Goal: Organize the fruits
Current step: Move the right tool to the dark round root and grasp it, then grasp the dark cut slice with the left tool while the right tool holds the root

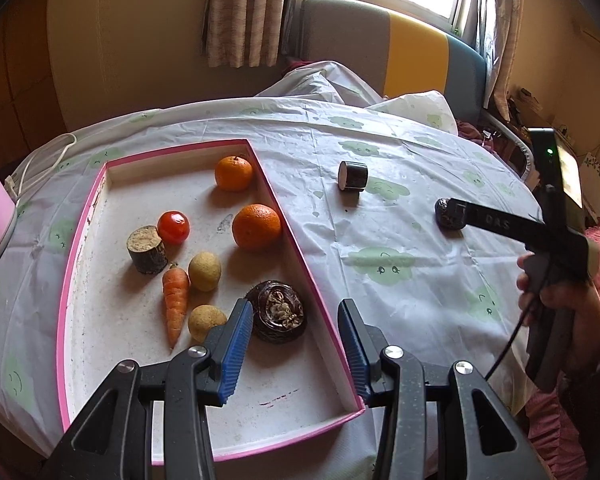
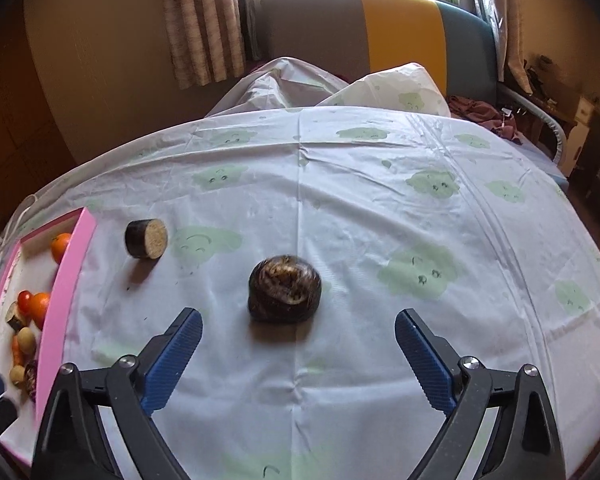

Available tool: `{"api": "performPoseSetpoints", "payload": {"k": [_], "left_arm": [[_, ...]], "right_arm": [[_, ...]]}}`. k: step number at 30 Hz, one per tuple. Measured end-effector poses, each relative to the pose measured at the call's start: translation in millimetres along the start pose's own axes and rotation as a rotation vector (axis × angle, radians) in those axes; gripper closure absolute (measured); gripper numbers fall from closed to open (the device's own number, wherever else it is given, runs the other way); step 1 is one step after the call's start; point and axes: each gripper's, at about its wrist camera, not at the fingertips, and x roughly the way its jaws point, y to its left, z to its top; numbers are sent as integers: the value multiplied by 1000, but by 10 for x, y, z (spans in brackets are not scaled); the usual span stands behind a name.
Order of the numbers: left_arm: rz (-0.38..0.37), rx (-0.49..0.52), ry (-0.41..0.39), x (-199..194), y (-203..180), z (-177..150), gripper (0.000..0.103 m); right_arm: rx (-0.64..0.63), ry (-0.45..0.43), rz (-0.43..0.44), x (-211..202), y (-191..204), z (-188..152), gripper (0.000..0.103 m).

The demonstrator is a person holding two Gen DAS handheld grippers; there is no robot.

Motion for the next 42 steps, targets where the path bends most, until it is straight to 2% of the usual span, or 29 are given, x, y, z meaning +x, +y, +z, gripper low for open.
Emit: {"api": "performPoseSetpoints", "payload": {"k": [6, 9, 10, 12, 13, 14, 19, 23, 25, 26, 29, 31, 34, 36, 37, 38, 39, 42], "left_arm": [[4, -2, 0, 19, 13, 26, 58], [3, 0, 0, 30, 15, 36, 57], [4, -4, 1, 36, 20, 41, 57], [3, -7, 5, 53, 21, 49, 57], [4, -8, 6, 58, 18, 51, 57], [4, -7, 7, 66, 13, 55, 57], [-4, 2, 9, 79, -36, 68, 57], [-14, 6, 13, 97, -76, 85, 57], [-20, 11, 9, 91, -100, 99, 57], [-22, 12, 8, 89, -110, 109, 57], [-33, 5, 12, 97, -128, 135, 57], [-43, -4, 18, 111, -131, 148, 57], [-60, -22, 26, 127, -133, 179, 57], [-73, -34, 37, 142, -140, 222, 57], [-75, -37, 38, 147, -147, 251, 57], [-82, -41, 36, 152, -152, 290, 57], [-93, -44, 35, 155, -161, 333, 57], [-108, -38, 34, 204, -213, 493, 57]], "right_arm": [[11, 54, 15, 301, -24, 138, 5], [4, 64, -4, 378, -17, 130, 5], [11, 69, 2, 397, -27, 123, 10], [6, 74, -3, 407, -32, 100, 36], [-10, 62, -18, 381, -19, 90, 43], [-18, 63, -20, 365, -16, 84, 56], [-22, 51, -5, 238, -82, 18, 56], [6, 62, 51, 186, -176, -70, 56], [20, 58, 74, 165, -225, -117, 50], [26, 55, 76, 151, -246, -131, 42], [47, 45, 97, 118, -294, -162, 30], [50, 32, 115, 90, -304, -172, 27], [42, 27, 123, 91, -280, -154, 27], [21, 27, 99, 121, -245, -129, 29], [10, 27, 92, 138, -225, -118, 34], [0, 35, 86, 160, -209, -111, 50], [-9, 37, 75, 174, -192, -114, 56], [-28, 19, 63, 166, -162, -168, 55]]}}
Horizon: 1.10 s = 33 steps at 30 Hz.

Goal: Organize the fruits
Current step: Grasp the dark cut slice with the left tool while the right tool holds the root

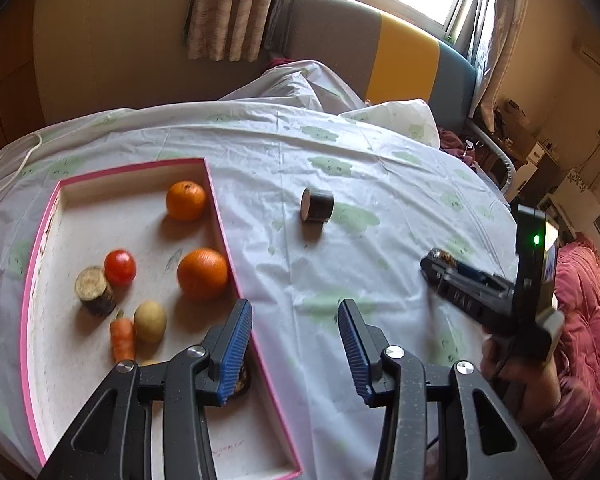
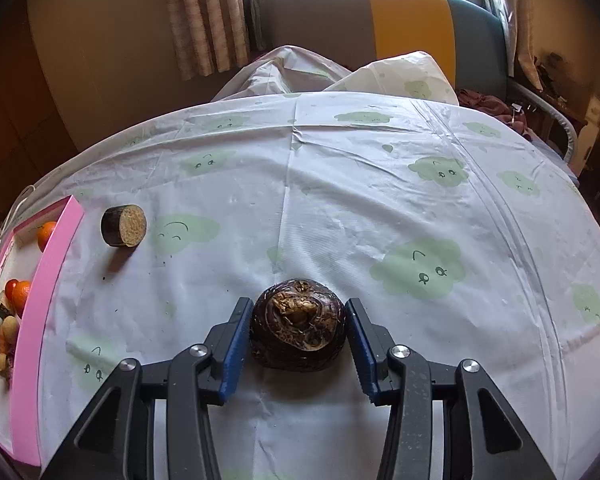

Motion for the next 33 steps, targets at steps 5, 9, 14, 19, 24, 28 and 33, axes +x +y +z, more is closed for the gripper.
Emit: {"api": "performPoseSetpoints", "payload": {"k": [5, 9, 14, 19, 24, 28, 33], "left_arm": [[-10, 43, 10, 218, -116, 260, 57], [-18, 54, 52, 506, -204, 464, 57], [-4, 42, 105, 900, -276, 689, 57], [40, 72, 121, 1209, -348, 819, 57], [100, 88, 142, 1448, -343, 827, 76], [87, 100, 100, 1262, -361, 744, 77], [77, 98, 26, 786, -391, 605, 77]], "right_arm": [[15, -3, 15, -4, -27, -28, 54], [17, -8, 16, -7, -30, -37, 54], [20, -13, 18, -9, -30, -47, 54], [22, -15, 21, -6, -30, -52, 54], [22, -19, 22, -2, -29, -60, 54], [23, -22, 22, 1, -31, -62, 54], [25, -14, 26, 14, -39, -57, 54]]}}
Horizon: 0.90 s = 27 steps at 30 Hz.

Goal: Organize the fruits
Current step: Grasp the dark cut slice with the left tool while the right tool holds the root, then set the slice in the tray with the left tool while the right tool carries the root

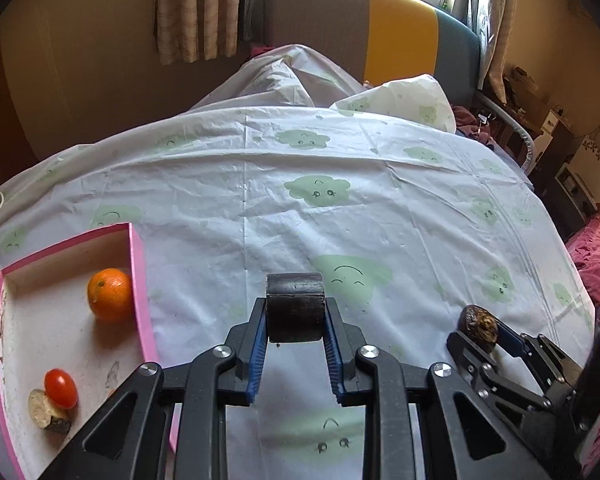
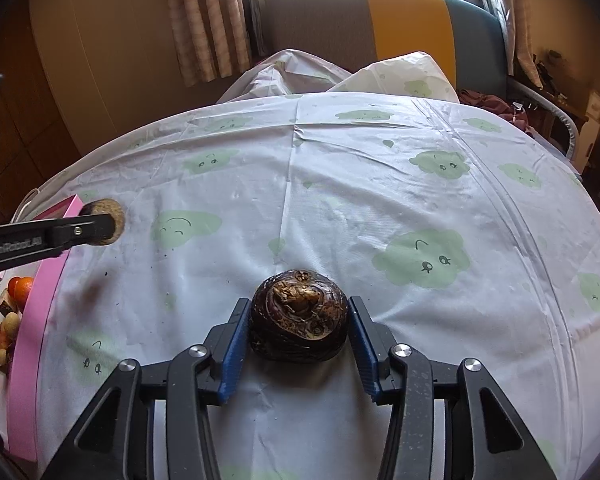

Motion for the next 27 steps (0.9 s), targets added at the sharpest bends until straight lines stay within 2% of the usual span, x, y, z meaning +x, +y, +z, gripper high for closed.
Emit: {"api": "performPoseSetpoints", "payload": {"k": [6, 12, 17, 27], "left_arm": [[-11, -25, -96, -593, 109, -210, 77], [16, -68, -129, -921, 352, -459, 77], [43, -117, -127, -1040, 626, -708, 77], [143, -219, -119, -1057, 1196, -1094, 77]], "right_arm": [[-23, 9, -19, 13, 35, 5, 54], [-26, 6, -21, 12, 37, 0, 54], [-47, 7, -44, 19, 78, -4, 54], [-90, 10, -89, 21, 152, -10, 55]]}}
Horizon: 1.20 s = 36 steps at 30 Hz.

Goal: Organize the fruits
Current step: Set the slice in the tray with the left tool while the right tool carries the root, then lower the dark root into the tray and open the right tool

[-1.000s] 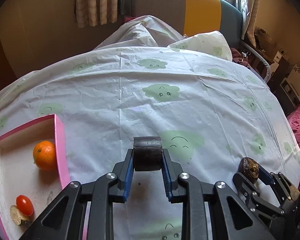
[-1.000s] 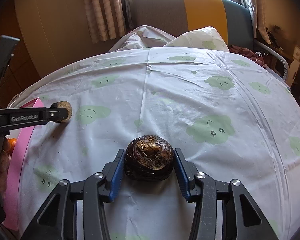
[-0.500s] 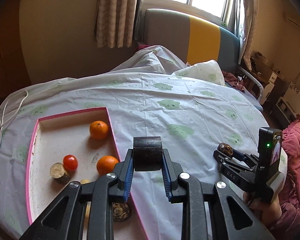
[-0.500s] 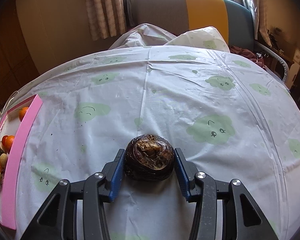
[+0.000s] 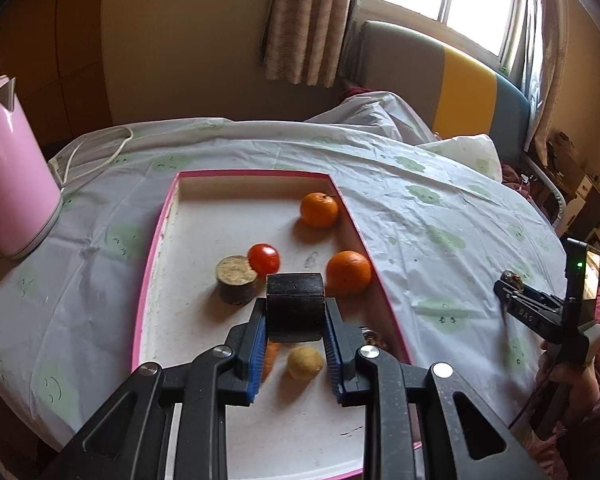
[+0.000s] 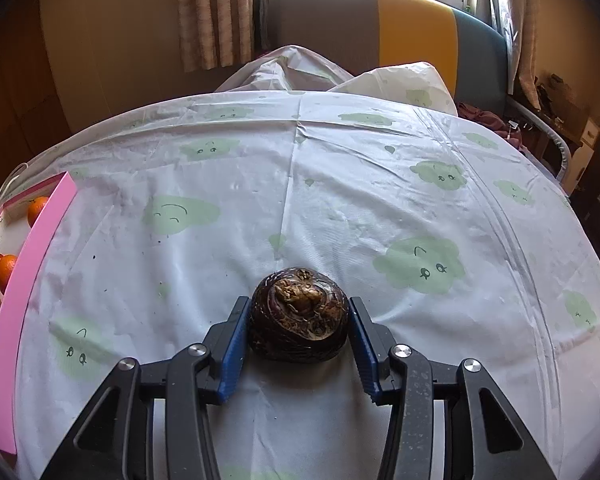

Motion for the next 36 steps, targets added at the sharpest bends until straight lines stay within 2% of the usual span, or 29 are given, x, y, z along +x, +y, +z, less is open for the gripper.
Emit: {"api": "performPoseSetpoints", "payload": {"k": [6, 10, 14, 22, 28, 36], "left_arm": [[52, -75, 48, 164, 348, -93, 77], [70, -89, 64, 253, 455, -129, 75], [76, -80, 54, 242, 448, -128, 68], [59, -73, 44, 120, 366, -119, 67], [48, -61, 34, 57, 325, -132, 67], [44, -65, 20, -16, 340, -129, 66]], "right_arm": [[-21, 2, -23, -1, 41, 1, 55], [-28, 4, -32, 0, 58, 1, 55], [-33, 5, -37, -1, 68, 2, 55], [-34, 13, -46, -29, 100, 34, 56], [-66, 2, 23, -153, 327, 77, 56], [-198, -35, 186, -394, 1040, 204, 57]]}}
